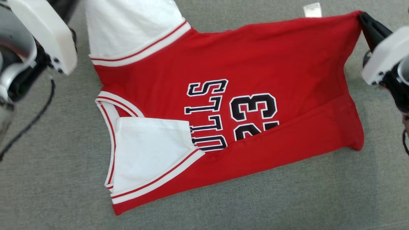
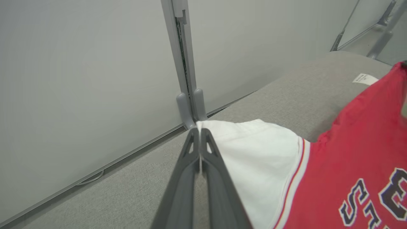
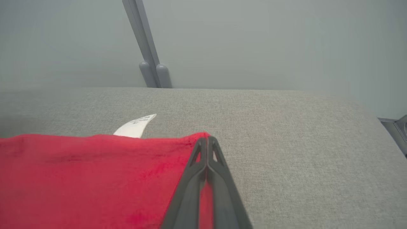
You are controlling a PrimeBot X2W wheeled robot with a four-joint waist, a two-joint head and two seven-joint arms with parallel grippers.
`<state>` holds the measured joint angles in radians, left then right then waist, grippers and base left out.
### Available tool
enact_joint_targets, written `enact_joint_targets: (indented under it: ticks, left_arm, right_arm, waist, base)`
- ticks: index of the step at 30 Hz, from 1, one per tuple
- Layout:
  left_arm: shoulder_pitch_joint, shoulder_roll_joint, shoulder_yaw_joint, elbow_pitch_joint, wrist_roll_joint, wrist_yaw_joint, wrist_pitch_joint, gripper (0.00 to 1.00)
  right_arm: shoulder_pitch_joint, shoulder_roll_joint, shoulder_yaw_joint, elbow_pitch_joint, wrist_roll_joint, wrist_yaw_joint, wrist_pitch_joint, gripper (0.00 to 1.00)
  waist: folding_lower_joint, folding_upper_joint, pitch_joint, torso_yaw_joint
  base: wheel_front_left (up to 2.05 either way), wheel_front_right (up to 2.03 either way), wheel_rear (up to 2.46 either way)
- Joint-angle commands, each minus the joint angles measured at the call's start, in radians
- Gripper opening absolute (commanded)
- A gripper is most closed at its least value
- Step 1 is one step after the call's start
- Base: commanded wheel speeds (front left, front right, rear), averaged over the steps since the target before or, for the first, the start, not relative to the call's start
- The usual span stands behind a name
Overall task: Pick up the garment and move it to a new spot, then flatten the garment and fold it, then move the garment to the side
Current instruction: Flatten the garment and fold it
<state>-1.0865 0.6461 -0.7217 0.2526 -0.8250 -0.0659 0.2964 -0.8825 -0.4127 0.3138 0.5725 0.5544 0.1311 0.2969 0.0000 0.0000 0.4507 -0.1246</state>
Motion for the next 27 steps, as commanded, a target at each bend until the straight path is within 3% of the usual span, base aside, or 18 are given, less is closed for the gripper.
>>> enact_joint_targets:
  ticks: [1, 6, 12, 20, 27]
  left_arm:
    - [0.035, 0.010, 0.005, -0.030, -0.013, 0.011, -0.006, 0.00]
    - [0.181, 0.070, 0.011, -0.229, -0.045, 0.073, -0.014, 0.00]
    - [0.386, 0.150, 0.026, -0.450, -0.107, 0.175, -0.021, 0.00]
    - [0.602, 0.200, 0.021, -0.639, -0.140, 0.287, -0.076, 0.00]
    - [0.752, 0.190, -0.009, -0.686, -0.132, 0.351, -0.151, 0.00]
  right_arm:
    - [0.033, -0.018, 0.000, -0.024, 0.009, -0.001, 0.004, 0.00]
    - [0.182, -0.097, -0.043, -0.160, 0.034, -0.001, 0.035, 0.00]
    - [0.362, -0.132, -0.139, -0.296, 0.042, -0.001, 0.108, 0.00]
    - [0.554, -0.118, -0.270, -0.431, 0.013, -0.001, 0.180, 0.00]
    - [0.682, -0.057, -0.350, -0.515, -0.004, -0.001, 0.243, 0.00]
  waist:
    - [0.0000, 0.0000, -0.024, 0.023]
    - [0.0000, 0.0000, -0.063, 0.055]
    - [0.0000, 0.0000, -0.097, 0.081]
    - [0.0000, 0.0000, -0.106, 0.104]
    - [0.0000, 0.0000, -0.097, 0.113]
  base:
    - [0.00, 0.00, 0.00]
    - [0.00, 0.00, 0.00]
    - [0.00, 0.00, 0.00]
    - [0.00, 0.00, 0.00]
    - [0.00, 0.00, 0.00]
